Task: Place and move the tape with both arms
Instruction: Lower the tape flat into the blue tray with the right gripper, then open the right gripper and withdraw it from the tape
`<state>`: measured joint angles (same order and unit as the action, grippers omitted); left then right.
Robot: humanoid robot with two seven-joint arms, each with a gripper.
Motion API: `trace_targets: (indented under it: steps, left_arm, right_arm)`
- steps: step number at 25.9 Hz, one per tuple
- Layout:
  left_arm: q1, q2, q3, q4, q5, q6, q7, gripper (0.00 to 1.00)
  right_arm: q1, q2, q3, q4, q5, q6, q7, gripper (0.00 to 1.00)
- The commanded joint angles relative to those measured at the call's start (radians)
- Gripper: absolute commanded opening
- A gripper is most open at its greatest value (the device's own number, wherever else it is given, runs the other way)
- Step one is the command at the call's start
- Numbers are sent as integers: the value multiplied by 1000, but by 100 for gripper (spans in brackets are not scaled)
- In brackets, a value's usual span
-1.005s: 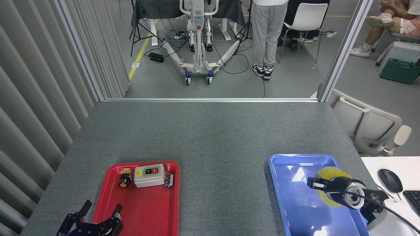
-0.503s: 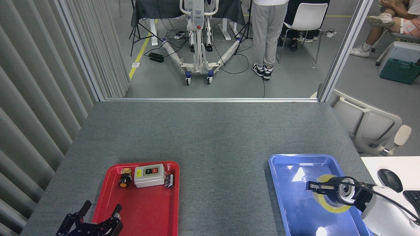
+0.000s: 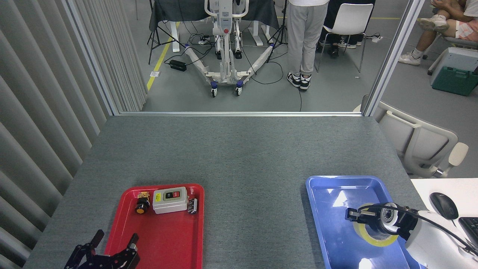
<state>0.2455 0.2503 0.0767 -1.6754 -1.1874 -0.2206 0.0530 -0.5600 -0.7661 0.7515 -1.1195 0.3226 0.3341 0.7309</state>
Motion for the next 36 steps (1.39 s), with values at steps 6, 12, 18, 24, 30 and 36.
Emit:
trace_targets:
  steps: [6, 12, 18, 24, 30, 36]
  left_arm:
    - [0, 0, 0, 0, 0, 0, -1, 99]
    - [0, 0, -12, 0, 0, 0, -1, 99]
    - [0, 1, -12, -1, 0, 0, -1, 99]
    - [0, 0, -12, -6, 0, -2, -4, 99]
    - [0, 3, -12, -6, 5, -2, -9, 99]
    - [0, 11, -12, -3, 51, -3, -12, 99]
  right_arm:
    - [-17, 25, 14, 37, -24, 13, -22, 96]
    - [-18, 34, 11, 41, -24, 13, -34, 100]
    - [-18, 39, -3, 38, -16, 11, -62, 100]
    - [6, 27, -112, -33, 99, -26, -196, 100]
    - [189, 19, -350, -141, 381, -182, -470, 100]
    - [362, 126, -518, -224, 619, -225, -653, 100]
